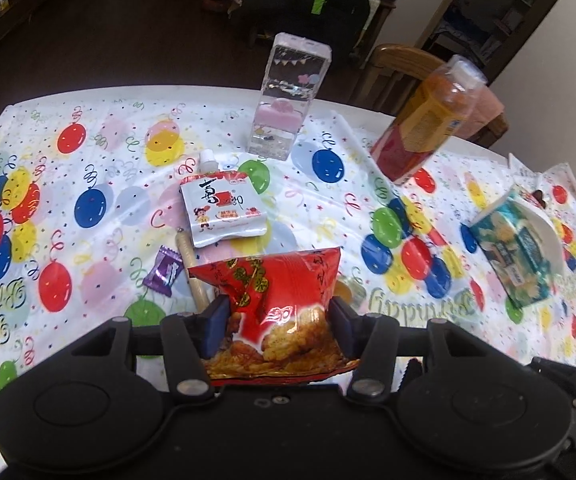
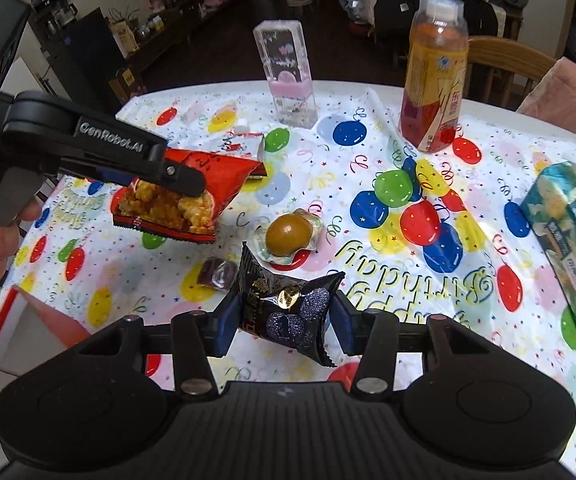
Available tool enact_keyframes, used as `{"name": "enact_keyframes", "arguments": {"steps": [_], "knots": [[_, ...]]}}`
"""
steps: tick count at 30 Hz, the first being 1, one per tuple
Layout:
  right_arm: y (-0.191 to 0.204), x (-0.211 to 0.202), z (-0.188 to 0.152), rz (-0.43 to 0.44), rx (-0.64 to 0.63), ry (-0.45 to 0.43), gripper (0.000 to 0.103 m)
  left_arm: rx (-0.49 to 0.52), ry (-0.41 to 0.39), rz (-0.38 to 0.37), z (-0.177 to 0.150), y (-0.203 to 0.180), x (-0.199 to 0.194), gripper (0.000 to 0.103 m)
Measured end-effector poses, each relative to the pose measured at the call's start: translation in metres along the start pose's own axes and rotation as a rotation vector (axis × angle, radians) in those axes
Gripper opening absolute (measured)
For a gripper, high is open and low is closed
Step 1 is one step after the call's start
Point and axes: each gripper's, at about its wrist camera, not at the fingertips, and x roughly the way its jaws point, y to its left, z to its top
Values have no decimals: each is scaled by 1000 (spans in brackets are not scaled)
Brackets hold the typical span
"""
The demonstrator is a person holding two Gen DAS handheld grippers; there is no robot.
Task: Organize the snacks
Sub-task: 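Carry the red bag with the left tool while the right tool carries the black bag into the box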
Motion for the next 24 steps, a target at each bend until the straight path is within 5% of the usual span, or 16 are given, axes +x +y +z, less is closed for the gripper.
{"name": "enact_keyframes", "arguments": {"steps": [24], "knots": [[84, -101, -61, -10, -9, -57, 48, 139, -52, -130, -90, 20, -117, 52]]}}
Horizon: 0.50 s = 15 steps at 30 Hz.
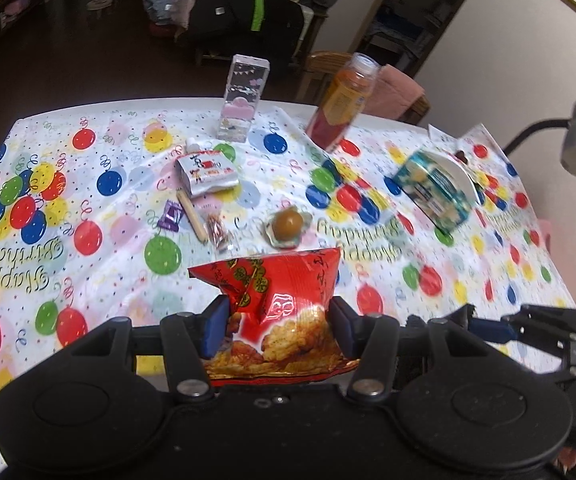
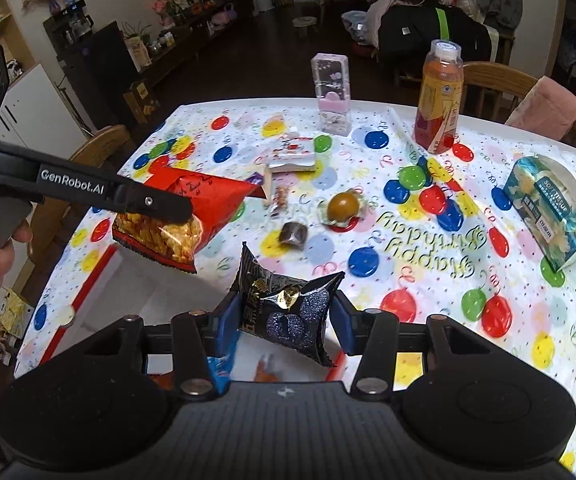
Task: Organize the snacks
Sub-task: 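Carry the red bag with the left tool while the right tool carries the black bag into the box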
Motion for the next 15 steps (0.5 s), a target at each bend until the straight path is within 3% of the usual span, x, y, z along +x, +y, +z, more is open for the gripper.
{"name": "enact_keyframes", "arguments": {"steps": [15], "knots": [[60, 8, -54, 11, -26, 83, 48, 113, 53, 2, -67, 16, -20, 52]]}}
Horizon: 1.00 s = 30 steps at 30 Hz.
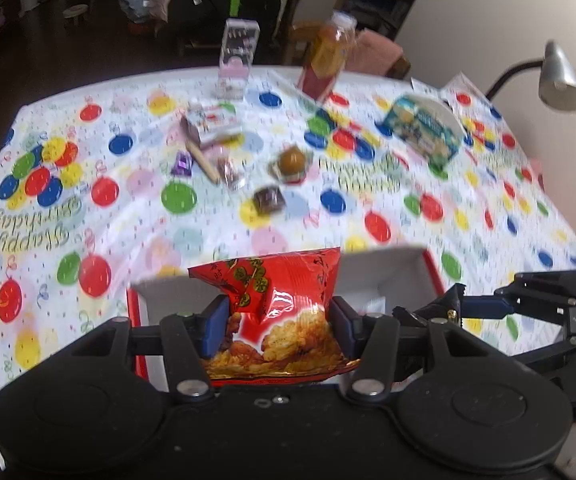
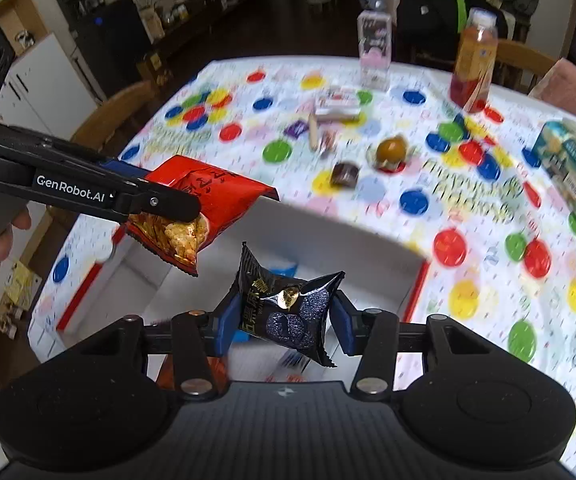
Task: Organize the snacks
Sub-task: 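Carry the red bag with the left tool while the right tool carries the black bag into the box, then open the left tool over the box while the right tool releases the black bag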
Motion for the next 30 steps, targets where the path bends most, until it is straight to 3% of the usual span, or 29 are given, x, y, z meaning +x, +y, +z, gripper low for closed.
{"name": "enact_keyframes", "arguments": {"steps": [9, 15, 27, 30], "knots": [[27, 22, -30, 29, -35, 92, 48, 76, 46, 23, -33, -1, 14, 52], [39, 38, -43, -2, -68, 140, 48, 129, 60, 50, -45, -6, 29, 52], [42, 49, -53, -8, -68, 162, 50, 146, 91, 64, -52, -4, 48, 53], [42, 48, -54, -12, -74, 156, 58, 150, 94, 67, -53, -4, 50, 54]]}}
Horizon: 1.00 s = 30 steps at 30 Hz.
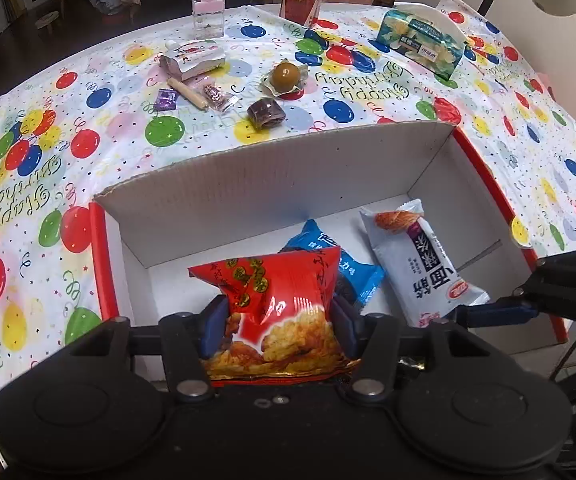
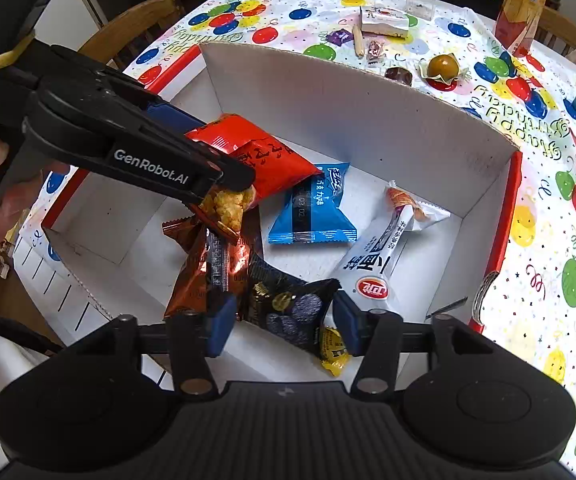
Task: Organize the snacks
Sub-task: 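Open the left tool over the box while the right tool releases the black bag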
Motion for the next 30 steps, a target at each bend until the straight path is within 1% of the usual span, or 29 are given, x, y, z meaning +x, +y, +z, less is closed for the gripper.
{"name": "enact_keyframes", "arguments": {"steps": [1, 4, 5, 6, 7, 8, 9, 11, 15, 19, 22, 24, 28, 30], "knots": [[0, -1, -1, 2, 0, -5, 61, -1, 1, 0, 0, 1, 1, 54], [1, -4, -2, 8, 4, -12, 62, -9, 2, -5, 0, 3, 1, 55], [1, -6, -2, 10, 3, -15, 62, -10, 1, -4, -1, 3, 0, 58], [2, -7, -3, 11, 3, -19, 62, -11, -1, -1, -1, 4, 0, 64], [2, -9, -2, 12, 2, -23, 62, -11, -8, 2, -1, 4, -1, 67], [2, -10, -2, 12, 3, -27, 62, -12, -15, 5, -1, 5, -2, 76], [2, -12, -2, 11, 6, -31, 62, -12, -23, 8, -1, 5, -4, 81], [1, -16, -1, 16, 16, -40, 62, -14, -36, 3, -1, 6, -8, 82], [-2, -26, 0, 22, 36, -65, 67, -26, -55, -10, 0, 9, -17, 85], [-6, -36, 4, 15, 61, -92, 68, -29, -84, -20, 1, 9, -28, 87], [-9, -46, 8, 5, 74, -121, 68, -25, -115, -26, 3, 8, -38, 89], [-11, -53, 12, -1, 84, -144, 68, -21, -141, -28, 4, 6, -46, 94], [-20, -69, 23, -12, 122, -187, 68, 0, -200, -25, 9, 1, -61, 95], [-26, -77, 30, -22, 145, -207, 68, 10, -230, -20, 12, 0, -68, 98]]}}
